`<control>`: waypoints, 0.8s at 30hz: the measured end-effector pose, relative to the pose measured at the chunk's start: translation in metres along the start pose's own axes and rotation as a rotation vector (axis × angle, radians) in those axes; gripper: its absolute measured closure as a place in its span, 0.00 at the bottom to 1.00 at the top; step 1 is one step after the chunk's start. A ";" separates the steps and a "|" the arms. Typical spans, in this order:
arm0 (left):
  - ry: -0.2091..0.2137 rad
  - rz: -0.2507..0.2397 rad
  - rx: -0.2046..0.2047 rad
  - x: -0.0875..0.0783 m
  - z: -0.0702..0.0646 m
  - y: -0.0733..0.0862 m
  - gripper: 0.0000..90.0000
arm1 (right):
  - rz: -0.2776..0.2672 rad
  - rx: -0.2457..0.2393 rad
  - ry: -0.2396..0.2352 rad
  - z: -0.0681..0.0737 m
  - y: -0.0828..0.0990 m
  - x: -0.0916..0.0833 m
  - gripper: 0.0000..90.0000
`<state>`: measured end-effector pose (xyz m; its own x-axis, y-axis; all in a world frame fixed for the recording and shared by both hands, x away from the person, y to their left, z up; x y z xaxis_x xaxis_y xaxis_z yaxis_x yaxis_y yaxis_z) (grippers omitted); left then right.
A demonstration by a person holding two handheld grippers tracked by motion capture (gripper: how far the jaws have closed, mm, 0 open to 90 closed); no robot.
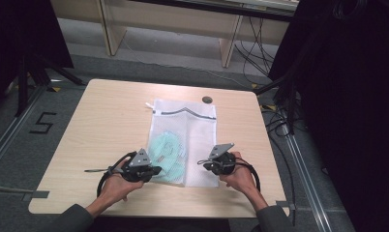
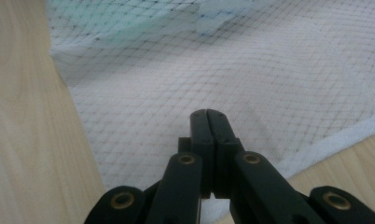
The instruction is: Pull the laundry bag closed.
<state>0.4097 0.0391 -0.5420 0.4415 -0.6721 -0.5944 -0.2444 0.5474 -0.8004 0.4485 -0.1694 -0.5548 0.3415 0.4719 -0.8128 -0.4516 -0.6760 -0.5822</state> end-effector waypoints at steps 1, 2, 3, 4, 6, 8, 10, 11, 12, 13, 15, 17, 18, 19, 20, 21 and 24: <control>-0.005 0.001 -0.024 0.002 0.000 0.000 0.99 | 0.000 0.000 0.000 0.000 0.000 0.000 1.00; 0.000 0.015 0.007 0.003 0.001 0.002 0.99 | 0.007 -0.003 -0.004 0.000 0.000 0.002 1.00; -0.001 0.017 -0.017 0.005 0.000 0.002 0.99 | 0.016 0.000 -0.010 0.002 0.000 0.004 1.00; -0.003 0.024 0.005 0.007 0.002 0.003 0.99 | 0.024 -0.008 -0.008 0.001 0.000 0.005 1.00; -0.001 0.038 -0.011 0.009 0.002 0.005 0.99 | 0.039 -0.017 -0.009 0.001 0.001 0.007 1.00; -0.009 0.043 -0.001 0.010 0.005 0.007 0.99 | 0.052 -0.041 -0.010 0.001 0.003 0.009 1.00; -0.016 0.047 -0.020 0.010 0.008 0.008 0.99 | 0.077 -0.026 -0.021 0.004 0.007 0.010 1.00; -0.017 0.051 -0.019 0.009 0.011 0.009 0.99 | 0.078 -0.032 -0.026 0.004 0.008 0.011 1.00; -0.021 0.049 -0.027 0.009 0.012 0.010 0.99 | 0.077 -0.035 -0.031 0.004 0.008 0.011 1.00; -0.033 0.058 0.001 0.011 0.017 0.012 0.99 | 0.089 -0.027 -0.030 0.004 0.009 0.010 1.00; -0.034 0.074 0.010 0.012 0.019 0.015 0.99 | 0.083 -0.047 -0.035 0.004 0.008 0.010 1.00; -0.031 0.082 0.007 0.015 0.020 0.017 0.99 | 0.089 -0.025 -0.030 0.006 0.009 0.009 1.00; -0.032 0.084 0.001 0.016 0.021 0.017 1.00 | 0.087 -0.023 -0.031 0.007 0.009 0.010 1.00; -0.036 0.084 -0.019 0.016 0.020 0.018 0.99 | 0.092 -0.027 -0.036 0.008 0.009 0.009 1.00; -0.035 0.093 0.004 0.015 0.022 0.018 0.99 | 0.105 -0.025 -0.043 0.010 0.010 0.008 1.00; -0.037 0.098 0.017 0.016 0.025 0.019 0.99 | 0.096 -0.053 -0.044 0.009 0.009 0.009 1.00; -0.052 0.109 -0.005 0.016 0.030 0.023 0.99 | 0.111 -0.034 -0.048 0.015 0.011 0.007 1.00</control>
<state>0.4369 0.0560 -0.5670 0.4564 -0.5820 -0.6730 -0.2979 0.6128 -0.7319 0.4339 -0.1653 -0.5675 0.2508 0.4190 -0.8727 -0.4560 -0.7441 -0.4883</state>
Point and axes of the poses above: each handheld gripper's, and its own axes: x roughly forward along the jaws, y roughly out of its underside, z roughly to its left, the point moved 9 cm from there along x, roughly forward along the jaws, and after that the axes turned 8 degrees about x, right-handed, at the moved point
